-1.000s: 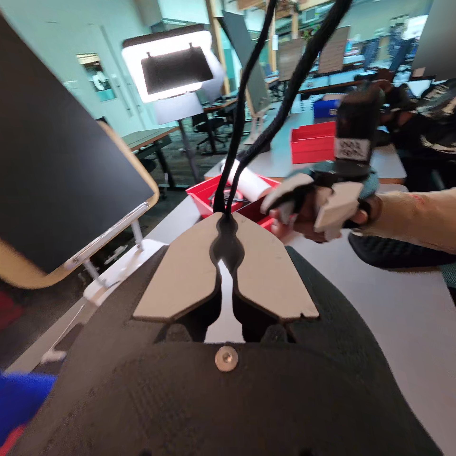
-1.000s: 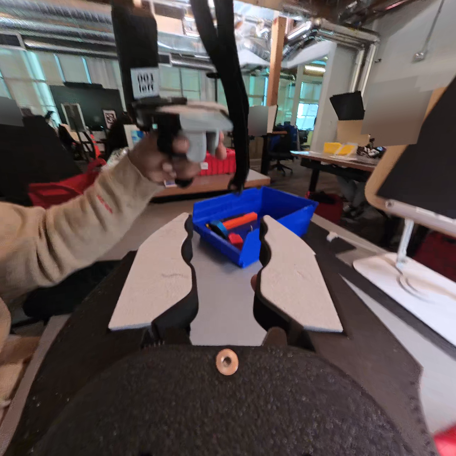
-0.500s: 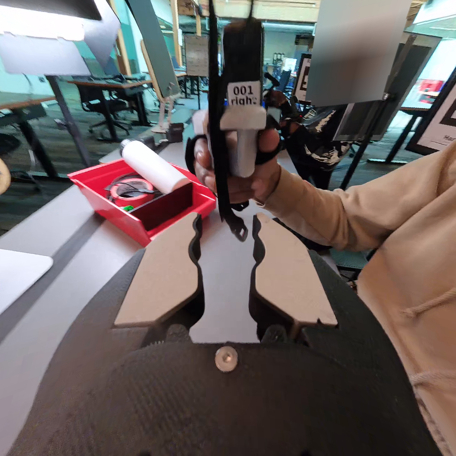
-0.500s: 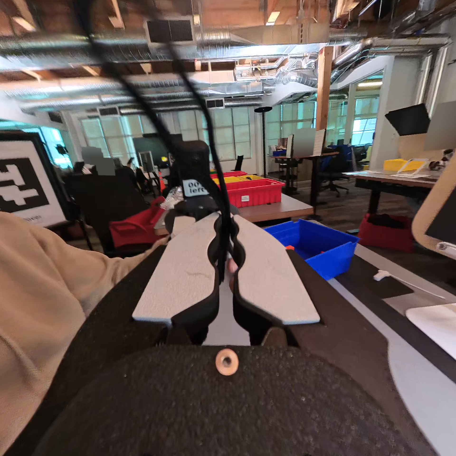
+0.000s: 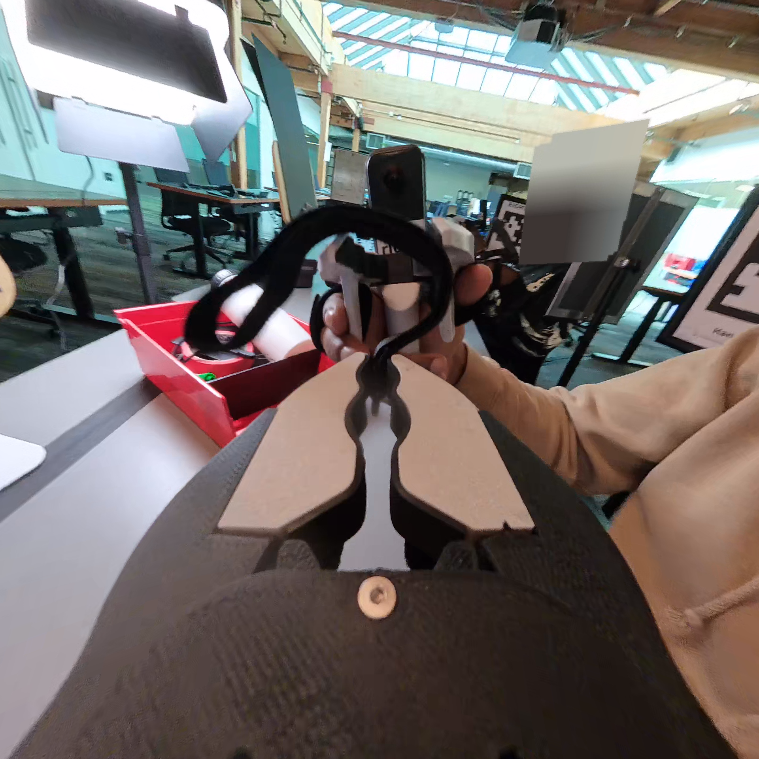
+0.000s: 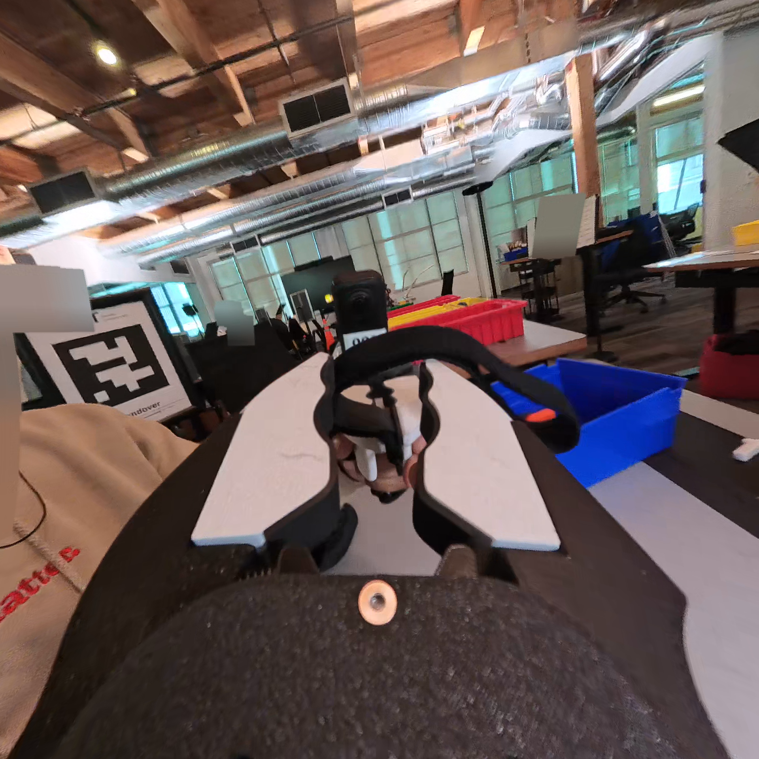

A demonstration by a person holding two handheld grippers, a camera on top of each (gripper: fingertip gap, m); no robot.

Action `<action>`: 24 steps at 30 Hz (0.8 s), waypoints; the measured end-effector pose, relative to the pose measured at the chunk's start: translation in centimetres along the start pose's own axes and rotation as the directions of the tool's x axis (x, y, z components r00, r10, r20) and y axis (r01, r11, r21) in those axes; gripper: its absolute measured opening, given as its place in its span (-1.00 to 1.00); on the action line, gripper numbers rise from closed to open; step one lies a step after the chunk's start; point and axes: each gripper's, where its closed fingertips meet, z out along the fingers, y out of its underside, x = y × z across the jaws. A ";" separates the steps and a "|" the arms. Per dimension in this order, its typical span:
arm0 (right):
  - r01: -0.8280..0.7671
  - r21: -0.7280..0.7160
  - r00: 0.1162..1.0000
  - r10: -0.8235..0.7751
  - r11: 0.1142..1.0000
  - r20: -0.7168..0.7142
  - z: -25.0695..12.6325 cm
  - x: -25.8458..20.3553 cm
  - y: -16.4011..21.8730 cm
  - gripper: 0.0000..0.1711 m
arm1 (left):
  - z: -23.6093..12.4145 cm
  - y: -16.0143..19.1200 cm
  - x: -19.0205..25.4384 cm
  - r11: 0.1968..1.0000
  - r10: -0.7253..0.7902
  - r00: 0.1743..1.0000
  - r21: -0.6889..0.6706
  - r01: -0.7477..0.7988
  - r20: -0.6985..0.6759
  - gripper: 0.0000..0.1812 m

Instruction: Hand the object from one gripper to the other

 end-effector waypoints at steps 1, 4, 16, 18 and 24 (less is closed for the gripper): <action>-0.008 0.035 1.000 0.008 0.999 0.002 -0.1 0.0 -0.5 -0.55 | 0.0 0.0 0.1 1.000 -0.023 1.000 0.004 0.023 -0.016 -0.93; -0.020 0.013 1.000 0.020 1.000 -0.014 -0.6 0.5 -0.4 -0.53 | -0.2 -0.8 -0.2 0.995 -0.065 0.998 0.073 0.066 -0.022 -0.93; 0.126 -0.127 0.991 -0.131 0.984 -0.036 1.1 0.8 3.3 -0.87 | 0.6 0.2 0.0 0.997 -0.043 0.998 0.065 0.045 -0.036 -0.93; 0.161 -0.171 0.986 -0.165 0.972 -0.011 0.7 0.5 3.6 -0.94 | 0.8 0.6 0.5 0.995 -0.082 0.993 0.046 0.086 -0.086 -0.92; 0.277 -0.260 0.961 -0.271 0.925 0.060 0.0 -0.8 4.2 -0.95 | -0.9 -0.5 1.3 0.997 -0.043 0.985 0.051 0.052 -0.169 -0.56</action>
